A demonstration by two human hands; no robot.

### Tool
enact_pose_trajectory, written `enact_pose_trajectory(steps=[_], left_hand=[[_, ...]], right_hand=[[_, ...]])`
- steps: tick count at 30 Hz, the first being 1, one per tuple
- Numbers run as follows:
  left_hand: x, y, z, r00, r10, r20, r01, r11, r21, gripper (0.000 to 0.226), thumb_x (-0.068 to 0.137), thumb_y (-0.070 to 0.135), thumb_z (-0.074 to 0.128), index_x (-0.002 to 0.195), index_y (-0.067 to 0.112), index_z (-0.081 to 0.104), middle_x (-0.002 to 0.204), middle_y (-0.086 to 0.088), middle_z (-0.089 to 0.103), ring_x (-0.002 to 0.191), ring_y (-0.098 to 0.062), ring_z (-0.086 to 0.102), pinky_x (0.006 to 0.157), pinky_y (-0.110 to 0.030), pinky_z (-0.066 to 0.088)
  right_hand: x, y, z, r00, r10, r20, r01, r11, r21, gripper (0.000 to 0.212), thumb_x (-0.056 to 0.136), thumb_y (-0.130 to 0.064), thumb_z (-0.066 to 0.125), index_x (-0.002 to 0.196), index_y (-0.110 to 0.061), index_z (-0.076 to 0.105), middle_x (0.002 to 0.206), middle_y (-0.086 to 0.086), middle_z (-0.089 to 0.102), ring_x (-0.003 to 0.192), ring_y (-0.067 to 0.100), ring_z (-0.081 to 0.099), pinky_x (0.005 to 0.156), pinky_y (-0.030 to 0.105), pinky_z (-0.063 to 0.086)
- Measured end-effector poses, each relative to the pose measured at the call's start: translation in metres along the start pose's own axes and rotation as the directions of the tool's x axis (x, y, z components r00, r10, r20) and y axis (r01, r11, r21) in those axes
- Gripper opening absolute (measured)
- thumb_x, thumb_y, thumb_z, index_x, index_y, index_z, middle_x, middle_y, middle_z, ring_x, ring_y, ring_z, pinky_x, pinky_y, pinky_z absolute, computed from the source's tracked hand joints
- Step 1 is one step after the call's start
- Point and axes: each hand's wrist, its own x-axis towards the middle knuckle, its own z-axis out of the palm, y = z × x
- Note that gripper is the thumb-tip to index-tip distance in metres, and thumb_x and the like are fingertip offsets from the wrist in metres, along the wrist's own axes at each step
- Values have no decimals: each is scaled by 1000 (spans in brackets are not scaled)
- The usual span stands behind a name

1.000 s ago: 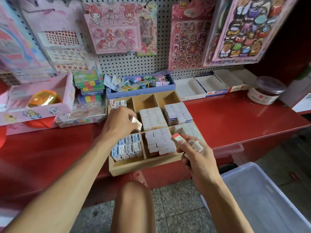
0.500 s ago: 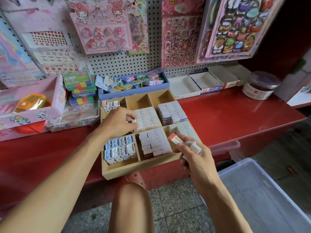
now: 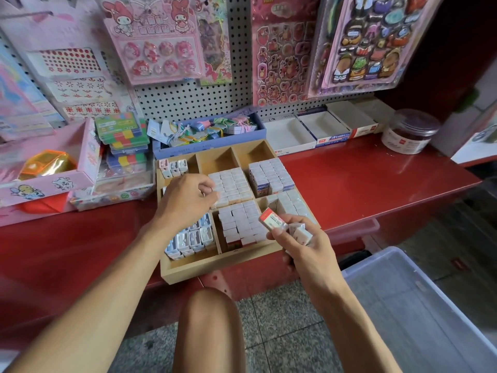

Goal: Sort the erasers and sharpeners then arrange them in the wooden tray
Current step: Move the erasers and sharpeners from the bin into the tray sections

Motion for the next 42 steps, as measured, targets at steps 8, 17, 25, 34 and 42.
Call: enact_pose_trajectory(steps=[8, 17, 25, 34, 42], left_hand=[[-55, 48, 0, 940, 127, 316, 73, 830, -553, 9, 83, 10, 75, 88, 17, 76, 76, 4, 74, 60, -14, 66, 52, -24, 51], [-63, 24, -16, 972, 75, 222, -35, 983, -182, 23, 72, 13, 84, 85, 26, 72, 77, 10, 66, 65, 1, 58, 66, -17, 50], [-76, 29, 9, 983, 143, 114, -147, 989, 29, 21, 81, 22, 76, 102, 19, 73, 96, 7, 68, 75, -2, 53, 70, -15, 38], [-79, 22, 23, 964, 241, 111, -256, 957, 138, 23, 86, 23, 72, 108, 15, 70, 111, 0, 70, 97, -16, 63, 81, -23, 43], [-71, 21, 17, 965, 223, 141, -236, 968, 85, 23, 91, 9, 57, 103, 14, 76, 107, 1, 72, 96, -13, 65, 92, -21, 46]], right_hand=[[-10, -4, 12, 990, -56, 127, 55, 998, 7, 17, 84, -12, 78, 97, -12, 66, 65, 5, 57, 52, 13, 47, 46, 22, 39], [-21, 9, 1, 983, 180, 32, -181, 932, 313, 18, 89, 1, 54, 107, 5, 55, 71, 5, 36, 58, 12, 43, 51, 25, 32], [-34, 11, -2, 987, 159, 24, -160, 963, 216, 30, 94, -4, 58, 118, -21, 61, 84, 4, 69, 64, 14, 53, 53, 28, 32], [-38, 6, -9, 995, 100, 29, -104, 948, 299, 17, 94, 4, 59, 108, -4, 66, 96, 12, 74, 81, 19, 70, 62, 23, 54], [-38, 8, -13, 992, 123, -17, -108, 925, 365, 37, 77, -5, 74, 112, -7, 64, 88, 8, 74, 80, 20, 70, 63, 23, 57]])
